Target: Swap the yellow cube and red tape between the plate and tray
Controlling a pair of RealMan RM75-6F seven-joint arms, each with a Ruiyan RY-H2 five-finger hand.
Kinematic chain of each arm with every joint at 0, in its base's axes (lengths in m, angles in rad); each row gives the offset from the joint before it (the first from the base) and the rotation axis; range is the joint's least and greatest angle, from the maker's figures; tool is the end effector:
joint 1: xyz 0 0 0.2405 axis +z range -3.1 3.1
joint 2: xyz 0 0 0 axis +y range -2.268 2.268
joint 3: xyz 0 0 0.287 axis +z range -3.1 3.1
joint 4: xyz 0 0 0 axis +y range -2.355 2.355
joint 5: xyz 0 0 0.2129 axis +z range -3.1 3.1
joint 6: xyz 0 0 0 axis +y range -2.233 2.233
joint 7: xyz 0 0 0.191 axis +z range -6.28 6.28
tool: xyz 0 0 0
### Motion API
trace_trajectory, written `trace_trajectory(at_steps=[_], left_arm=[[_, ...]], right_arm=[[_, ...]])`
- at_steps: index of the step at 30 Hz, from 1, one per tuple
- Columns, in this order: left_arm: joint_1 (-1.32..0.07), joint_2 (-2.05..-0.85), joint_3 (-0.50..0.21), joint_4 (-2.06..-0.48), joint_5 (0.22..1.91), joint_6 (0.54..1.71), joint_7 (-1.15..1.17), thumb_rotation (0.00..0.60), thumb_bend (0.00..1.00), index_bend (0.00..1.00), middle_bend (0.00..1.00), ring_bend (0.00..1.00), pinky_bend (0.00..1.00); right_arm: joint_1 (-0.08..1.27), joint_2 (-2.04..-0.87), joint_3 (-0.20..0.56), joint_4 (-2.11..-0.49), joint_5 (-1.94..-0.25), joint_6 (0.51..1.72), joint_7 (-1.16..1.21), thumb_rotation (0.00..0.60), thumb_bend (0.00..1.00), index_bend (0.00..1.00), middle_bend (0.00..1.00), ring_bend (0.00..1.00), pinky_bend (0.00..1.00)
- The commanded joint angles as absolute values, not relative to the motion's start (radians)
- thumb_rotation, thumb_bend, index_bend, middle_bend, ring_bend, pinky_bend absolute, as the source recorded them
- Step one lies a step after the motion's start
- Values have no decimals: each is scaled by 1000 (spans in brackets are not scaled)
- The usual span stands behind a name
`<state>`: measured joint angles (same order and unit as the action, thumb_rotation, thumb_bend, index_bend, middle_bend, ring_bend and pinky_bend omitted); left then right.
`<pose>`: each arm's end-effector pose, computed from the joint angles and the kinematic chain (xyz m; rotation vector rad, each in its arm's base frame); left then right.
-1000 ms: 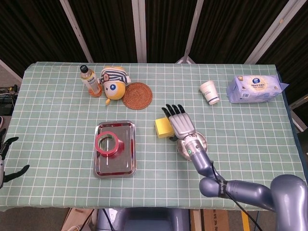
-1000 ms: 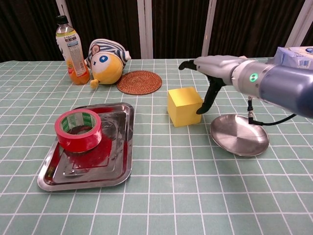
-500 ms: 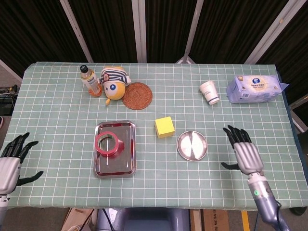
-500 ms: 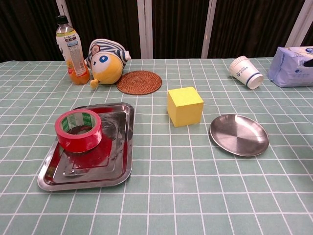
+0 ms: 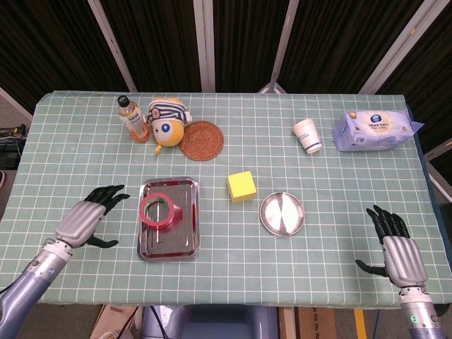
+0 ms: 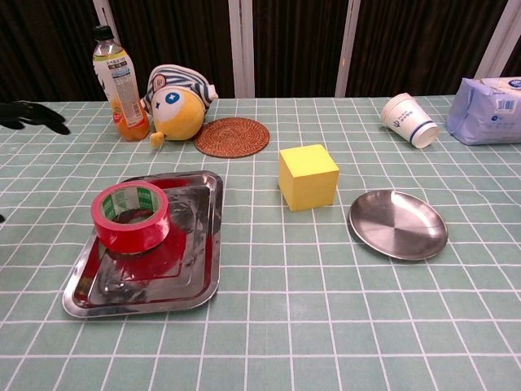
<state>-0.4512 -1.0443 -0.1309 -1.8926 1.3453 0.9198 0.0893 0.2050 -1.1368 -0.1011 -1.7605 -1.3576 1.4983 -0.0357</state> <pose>-0.2210 0.3170 0.0889 -1.8519 -1.1483 -0.8754 -0.3212 -0.2322 0.1349 1.3830 -1.0925 0.9000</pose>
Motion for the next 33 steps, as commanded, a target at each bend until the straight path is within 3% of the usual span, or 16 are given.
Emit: trace_trajectory(at_steps=[1, 9, 16, 33], left_arm=[[-568, -1078, -179, -1922, 1209, 803, 150, 600, 0, 138, 0, 0, 0], [-659, -1179, -170, -1876, 1068, 781, 258, 600, 0, 138, 0, 0, 0], [-672, -1318, -153, -1775, 1086, 879, 304, 600, 0, 138, 0, 0, 0], [-716, -1412, -107, -1632, 1063, 839, 314, 600, 0, 97, 0, 0, 0]], right_arm=[[187, -1143, -78, -1784, -1334, 1502, -71, 600, 19, 0, 0, 0, 0], [173, -1142, -58, -1791, -1329, 1481, -88, 600, 19, 0, 0, 0, 0], [165, -1140, -34, -1786, -1297, 1445, -89, 600, 19, 0, 0, 0, 0], [157, -1128, -8, -1787, -1291, 1388, -88, 600, 19, 0, 0, 0, 0]])
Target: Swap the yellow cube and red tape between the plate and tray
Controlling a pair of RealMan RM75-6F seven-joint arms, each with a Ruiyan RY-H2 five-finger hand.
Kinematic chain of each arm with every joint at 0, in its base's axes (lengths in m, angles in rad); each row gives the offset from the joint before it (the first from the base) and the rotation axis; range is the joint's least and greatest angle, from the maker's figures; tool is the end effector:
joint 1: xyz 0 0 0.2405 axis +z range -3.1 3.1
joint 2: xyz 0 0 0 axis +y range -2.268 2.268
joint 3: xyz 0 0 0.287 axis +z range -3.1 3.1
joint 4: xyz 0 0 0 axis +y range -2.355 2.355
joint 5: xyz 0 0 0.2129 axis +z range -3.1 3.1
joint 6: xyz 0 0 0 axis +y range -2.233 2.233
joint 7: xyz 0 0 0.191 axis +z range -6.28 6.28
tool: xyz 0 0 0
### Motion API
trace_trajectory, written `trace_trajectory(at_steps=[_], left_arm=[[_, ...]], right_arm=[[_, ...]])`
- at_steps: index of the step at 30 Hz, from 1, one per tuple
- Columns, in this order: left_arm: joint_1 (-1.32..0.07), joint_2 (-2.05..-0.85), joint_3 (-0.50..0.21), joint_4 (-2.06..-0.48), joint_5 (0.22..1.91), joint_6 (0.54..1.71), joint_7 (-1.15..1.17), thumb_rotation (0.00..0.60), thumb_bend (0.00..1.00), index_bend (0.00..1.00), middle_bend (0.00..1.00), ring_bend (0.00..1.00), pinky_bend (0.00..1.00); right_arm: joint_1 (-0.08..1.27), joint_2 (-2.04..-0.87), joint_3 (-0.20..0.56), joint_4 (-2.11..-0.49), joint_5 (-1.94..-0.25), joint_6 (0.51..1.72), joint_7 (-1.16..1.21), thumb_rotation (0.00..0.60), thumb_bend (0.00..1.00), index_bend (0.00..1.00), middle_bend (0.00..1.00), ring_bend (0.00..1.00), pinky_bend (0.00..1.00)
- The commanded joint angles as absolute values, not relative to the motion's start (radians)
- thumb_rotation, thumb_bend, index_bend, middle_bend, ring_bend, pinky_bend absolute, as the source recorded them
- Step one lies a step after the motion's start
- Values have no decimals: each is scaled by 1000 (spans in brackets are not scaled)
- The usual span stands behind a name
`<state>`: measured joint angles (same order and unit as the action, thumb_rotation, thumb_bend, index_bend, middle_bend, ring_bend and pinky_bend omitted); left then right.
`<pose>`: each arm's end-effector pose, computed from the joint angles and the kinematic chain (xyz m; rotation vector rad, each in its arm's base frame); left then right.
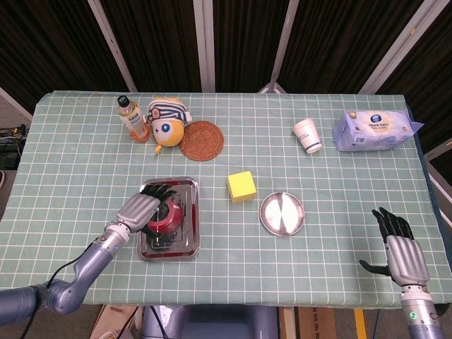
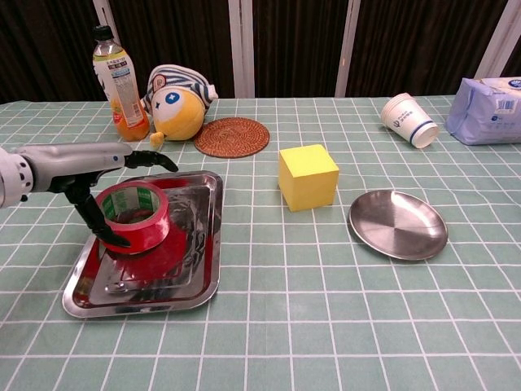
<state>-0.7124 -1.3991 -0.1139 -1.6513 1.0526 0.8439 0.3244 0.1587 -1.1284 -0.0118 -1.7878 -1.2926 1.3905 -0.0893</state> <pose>-0.1825 0.3721 -0.0264 -1.9765 -1.1142 -0.7904 -0.3331 -0.2333 0.1321 1.3399 -1.1485 0.8159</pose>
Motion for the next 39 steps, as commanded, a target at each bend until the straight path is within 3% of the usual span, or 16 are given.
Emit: trace_trajectory(at_steps=[1, 10, 22, 28, 33, 39], left_arm=[[-717, -1416, -105, -1623, 1069, 839, 309, 600, 0, 97, 0, 0, 0], [-720, -1418, -80, -1590, 1070, 837, 326, 600, 23, 97, 3, 6, 155], [-719, -1416, -79, -1587, 1052, 864, 333, 600, 339, 226, 283, 253, 370], [-714, -1431, -87, -1575, 1080, 890, 310, 600, 435, 281, 356, 318, 389], [-706, -1409, -93, -1597, 1134, 897, 246, 600, 436, 281, 355, 318, 390], [-672, -1367, -118, -1686, 1257, 988, 127, 600, 435, 288, 354, 318, 390]], right_arm=[[156, -1129, -6, -1786, -1292, 1388, -90, 600, 19, 0, 0, 0, 0], [150, -1124, -2, -1788, -1308, 1372, -79, 600, 19, 0, 0, 0, 0], [149, -1120, 10, -1782, -1308, 1338, -58, 600, 19, 0, 0, 0, 0], [146, -1120, 16, -1783, -1303, 1335, -58, 600, 19, 0, 0, 0, 0], [141, -1119, 23, -1785, -1299, 1335, -59, 600, 19, 0, 0, 0, 0], [135, -1119, 29, -1791, -1304, 1340, -54, 600, 19, 0, 0, 0, 0]])
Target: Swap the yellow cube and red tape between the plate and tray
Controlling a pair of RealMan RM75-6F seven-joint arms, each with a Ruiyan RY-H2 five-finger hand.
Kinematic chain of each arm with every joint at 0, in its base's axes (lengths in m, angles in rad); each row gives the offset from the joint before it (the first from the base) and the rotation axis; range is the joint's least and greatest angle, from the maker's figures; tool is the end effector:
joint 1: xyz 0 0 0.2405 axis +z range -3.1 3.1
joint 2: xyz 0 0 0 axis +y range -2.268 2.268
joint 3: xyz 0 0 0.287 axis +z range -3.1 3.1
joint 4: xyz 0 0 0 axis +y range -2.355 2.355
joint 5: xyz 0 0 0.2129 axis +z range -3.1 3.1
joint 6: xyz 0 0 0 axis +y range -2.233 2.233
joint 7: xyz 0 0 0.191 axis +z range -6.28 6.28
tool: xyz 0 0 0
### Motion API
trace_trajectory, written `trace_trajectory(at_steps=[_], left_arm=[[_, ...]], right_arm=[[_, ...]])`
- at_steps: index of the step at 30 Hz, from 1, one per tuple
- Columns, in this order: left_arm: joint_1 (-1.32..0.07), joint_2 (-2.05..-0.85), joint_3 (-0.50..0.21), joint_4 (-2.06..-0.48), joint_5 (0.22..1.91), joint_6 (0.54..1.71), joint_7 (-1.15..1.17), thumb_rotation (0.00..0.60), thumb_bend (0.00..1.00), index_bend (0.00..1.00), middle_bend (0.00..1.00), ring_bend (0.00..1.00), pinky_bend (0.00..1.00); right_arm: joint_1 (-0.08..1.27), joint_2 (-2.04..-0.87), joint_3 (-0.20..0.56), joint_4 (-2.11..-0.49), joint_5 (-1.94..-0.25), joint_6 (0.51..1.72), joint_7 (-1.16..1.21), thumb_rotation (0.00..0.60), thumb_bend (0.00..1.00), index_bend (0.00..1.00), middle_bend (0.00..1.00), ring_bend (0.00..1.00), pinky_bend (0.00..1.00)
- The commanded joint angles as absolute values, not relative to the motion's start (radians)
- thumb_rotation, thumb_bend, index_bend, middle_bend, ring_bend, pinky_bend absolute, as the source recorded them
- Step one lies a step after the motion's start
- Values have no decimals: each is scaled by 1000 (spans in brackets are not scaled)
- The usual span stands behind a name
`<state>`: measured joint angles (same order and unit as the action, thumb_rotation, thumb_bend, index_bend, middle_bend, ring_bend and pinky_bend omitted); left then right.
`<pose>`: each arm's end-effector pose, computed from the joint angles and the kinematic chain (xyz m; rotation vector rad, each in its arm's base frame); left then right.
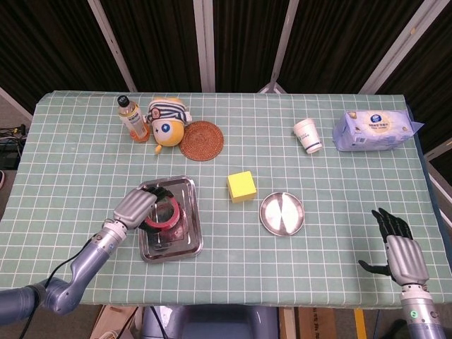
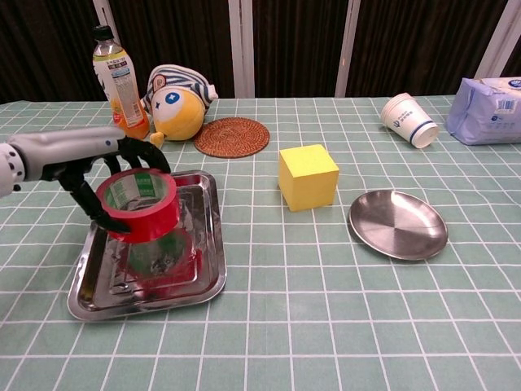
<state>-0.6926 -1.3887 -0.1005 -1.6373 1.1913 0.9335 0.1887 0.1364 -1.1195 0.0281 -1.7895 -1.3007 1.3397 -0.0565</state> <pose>-0.1757 0.3731 -0.0096 -1.9373 -1.0828 -0.9359 -0.3347 -0.2341 0.1320 1.3289 -1.1892 0.8300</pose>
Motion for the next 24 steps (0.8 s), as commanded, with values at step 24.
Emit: trace_trajectory(at_steps=[24], left_arm=[[-848, -1843, -210, -1410, 1191, 882, 211, 600, 228, 265, 137, 107, 306]], right_arm=[[112, -1109, 46, -1777, -1330, 1363, -15, 600, 19, 0, 0, 0, 0]])
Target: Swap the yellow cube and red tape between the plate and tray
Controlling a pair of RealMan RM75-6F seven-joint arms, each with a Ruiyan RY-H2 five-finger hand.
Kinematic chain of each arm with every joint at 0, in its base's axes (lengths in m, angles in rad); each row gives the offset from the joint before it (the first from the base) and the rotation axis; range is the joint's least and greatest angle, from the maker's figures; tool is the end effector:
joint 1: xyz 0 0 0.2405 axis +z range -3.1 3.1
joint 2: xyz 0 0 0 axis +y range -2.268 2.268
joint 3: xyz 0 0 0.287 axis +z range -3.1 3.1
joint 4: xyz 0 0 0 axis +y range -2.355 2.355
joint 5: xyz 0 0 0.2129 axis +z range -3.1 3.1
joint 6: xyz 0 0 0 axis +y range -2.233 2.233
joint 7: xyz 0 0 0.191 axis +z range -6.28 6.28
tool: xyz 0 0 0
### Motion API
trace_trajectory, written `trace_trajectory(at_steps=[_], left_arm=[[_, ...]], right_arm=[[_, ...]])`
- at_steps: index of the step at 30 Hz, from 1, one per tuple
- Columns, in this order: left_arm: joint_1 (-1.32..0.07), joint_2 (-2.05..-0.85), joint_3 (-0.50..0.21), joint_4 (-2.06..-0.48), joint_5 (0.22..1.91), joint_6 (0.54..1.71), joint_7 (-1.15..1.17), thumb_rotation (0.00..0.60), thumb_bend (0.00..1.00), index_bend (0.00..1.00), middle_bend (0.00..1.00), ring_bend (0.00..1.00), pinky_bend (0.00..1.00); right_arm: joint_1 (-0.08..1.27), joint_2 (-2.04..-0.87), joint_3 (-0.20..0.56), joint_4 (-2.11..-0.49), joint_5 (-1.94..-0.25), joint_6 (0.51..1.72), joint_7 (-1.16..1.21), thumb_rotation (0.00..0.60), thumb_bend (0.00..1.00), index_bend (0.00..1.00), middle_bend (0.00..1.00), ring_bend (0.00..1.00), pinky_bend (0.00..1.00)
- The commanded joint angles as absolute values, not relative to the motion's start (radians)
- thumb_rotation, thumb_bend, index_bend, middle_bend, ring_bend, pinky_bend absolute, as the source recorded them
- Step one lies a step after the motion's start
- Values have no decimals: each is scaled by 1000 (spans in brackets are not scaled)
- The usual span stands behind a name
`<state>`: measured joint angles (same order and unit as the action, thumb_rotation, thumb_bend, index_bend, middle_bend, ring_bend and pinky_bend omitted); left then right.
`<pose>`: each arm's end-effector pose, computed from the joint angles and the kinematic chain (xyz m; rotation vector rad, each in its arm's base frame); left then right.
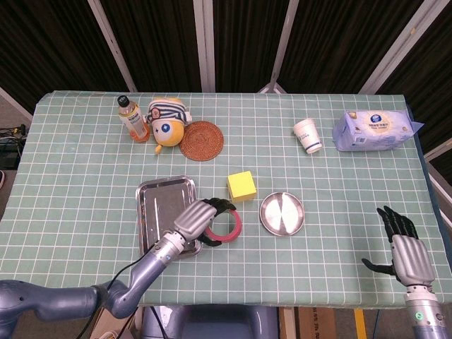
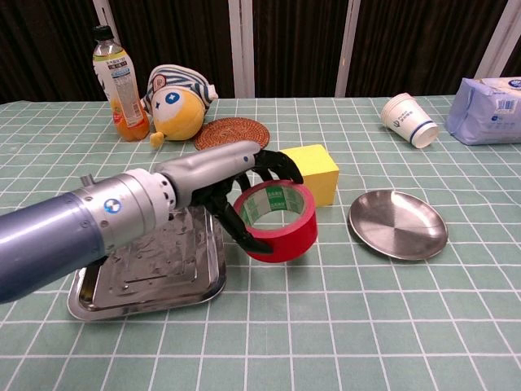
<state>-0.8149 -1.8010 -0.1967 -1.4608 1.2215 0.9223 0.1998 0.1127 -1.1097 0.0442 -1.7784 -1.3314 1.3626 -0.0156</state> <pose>-0.0578 0.3572 -0.1239 -2.0373 -1.1564 -1.2134 -0.3356 -0.2319 0.1424 1.3021 -1.1730 0.8704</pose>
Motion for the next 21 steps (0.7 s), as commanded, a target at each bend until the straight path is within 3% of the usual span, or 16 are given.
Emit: trace_trajectory(at_steps=[1, 6, 14, 21], left_arm=[[-854, -1851, -209, -1399, 1187, 876, 220, 600, 170, 251, 102, 67, 282], [-865, -1879, -206, -1386, 1190, 886, 245, 600, 6, 214, 18, 0, 192], [-852, -1802, -187, -1521, 1186, 897, 296, 600, 0, 202, 4, 0, 180], [-819, -1710, -203, -1658, 1156, 982, 376, 600, 0, 199, 3, 0, 169]], right_arm=[[112, -1110, 47, -1776, -1329, 1361, -15, 600, 19, 0, 0, 0, 0], [110, -1108, 49, -1773, -1328, 1360, -13, 600, 19, 0, 0, 0, 0], [103, -1106, 51, -1779, -1336, 1368, -13, 600, 19, 0, 0, 0, 0], [97, -1107, 55, -1783, -1330, 1373, -17, 600, 19, 0, 0, 0, 0]])
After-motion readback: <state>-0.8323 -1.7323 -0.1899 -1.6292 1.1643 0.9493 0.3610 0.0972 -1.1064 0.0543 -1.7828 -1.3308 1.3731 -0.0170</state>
